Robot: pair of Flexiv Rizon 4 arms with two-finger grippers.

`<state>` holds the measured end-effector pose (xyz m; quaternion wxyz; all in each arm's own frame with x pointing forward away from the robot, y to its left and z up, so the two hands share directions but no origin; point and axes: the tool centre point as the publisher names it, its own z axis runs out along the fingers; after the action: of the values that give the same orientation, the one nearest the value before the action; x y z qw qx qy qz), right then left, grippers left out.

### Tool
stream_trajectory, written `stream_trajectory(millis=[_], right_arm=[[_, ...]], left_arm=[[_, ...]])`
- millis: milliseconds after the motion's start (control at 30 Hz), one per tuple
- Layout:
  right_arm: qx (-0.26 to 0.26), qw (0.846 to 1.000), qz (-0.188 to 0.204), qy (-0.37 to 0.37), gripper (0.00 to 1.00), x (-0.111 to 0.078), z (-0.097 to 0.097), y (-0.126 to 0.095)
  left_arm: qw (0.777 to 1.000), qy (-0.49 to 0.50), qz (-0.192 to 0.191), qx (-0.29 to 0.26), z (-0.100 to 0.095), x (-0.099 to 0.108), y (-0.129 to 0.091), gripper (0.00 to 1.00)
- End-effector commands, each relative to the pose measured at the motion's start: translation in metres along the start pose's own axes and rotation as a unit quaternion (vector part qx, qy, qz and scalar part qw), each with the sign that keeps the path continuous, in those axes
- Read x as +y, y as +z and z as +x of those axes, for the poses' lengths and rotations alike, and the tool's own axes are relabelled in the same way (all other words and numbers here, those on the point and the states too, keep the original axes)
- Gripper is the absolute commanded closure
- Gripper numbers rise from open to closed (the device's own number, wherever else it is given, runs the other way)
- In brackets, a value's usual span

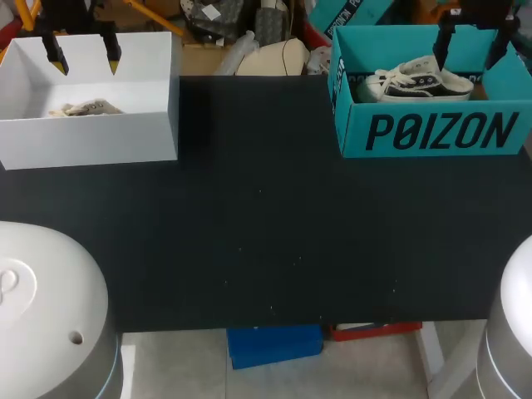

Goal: Take the shoe out of the shoebox, open the shoe tongue, remove and reinsert the insole, then place the shoe into the shoebox

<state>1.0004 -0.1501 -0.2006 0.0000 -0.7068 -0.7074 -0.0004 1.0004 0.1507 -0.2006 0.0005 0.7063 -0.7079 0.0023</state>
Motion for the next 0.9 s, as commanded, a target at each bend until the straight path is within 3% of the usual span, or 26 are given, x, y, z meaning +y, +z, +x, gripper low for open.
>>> stream_trajectory(millis=[33, 500, 567, 633, 667, 733, 767, 833, 900], right_arm=[[0.0, 1.0, 0.0, 0.0, 0.0, 0.0, 0.0, 0.0], [0.0, 1.0, 0.0, 0.0, 0.0, 0.0, 0.0, 0.0], [-0.001, 0.999, 0.004, -0.033, 0.0, 0.007, 0.008, 0.0], [-0.008, 0.993, 0.015, -0.118, 0.0, 0.014, 0.019, 0.001], [-0.013, 0.984, 0.018, -0.174, 0.0, 0.017, 0.025, 0.0], [-0.035, 0.95, 0.002, -0.31, 0.0, 0.018, 0.037, -0.004], [-0.056, 0.915, -0.008, -0.401, 0.0, 0.015, 0.043, -0.007], [-0.101, 0.812, 0.015, -0.575, 0.0, -0.004, 0.051, -0.009], [-0.101, 0.812, 0.015, -0.575, 0.0, -0.004, 0.051, -0.009]], left_arm=[[1.0, 0.0, 0.0, -0.001, 0.0, 0.0, 0.0, 0.0], [1.0, 0.0, 0.0, -0.001, 0.0, 0.0, 0.0, 0.0], [1.0, 0.0, 0.0, -0.001, 0.0, 0.0, 0.0, 0.0], [1.0, 0.0, 0.0, -0.001, 0.0, 0.0, 0.0, 0.0], [1.0, 0.0, 0.0, -0.001, 0.0, 0.0, 0.0, 0.0], [1.0, 0.0, 0.0, -0.001, 0.0, 0.0, 0.0, 0.0], [1.0, 0.0, 0.0, -0.001, 0.0, 0.0, 0.0, 0.0], [1.0, 0.0, 0.0, -0.001, 0.0, 0.0, 0.0, 0.0], [1.0, 0.0, 0.0, -0.001, 0.0, 0.0, 0.0, 0.0]])
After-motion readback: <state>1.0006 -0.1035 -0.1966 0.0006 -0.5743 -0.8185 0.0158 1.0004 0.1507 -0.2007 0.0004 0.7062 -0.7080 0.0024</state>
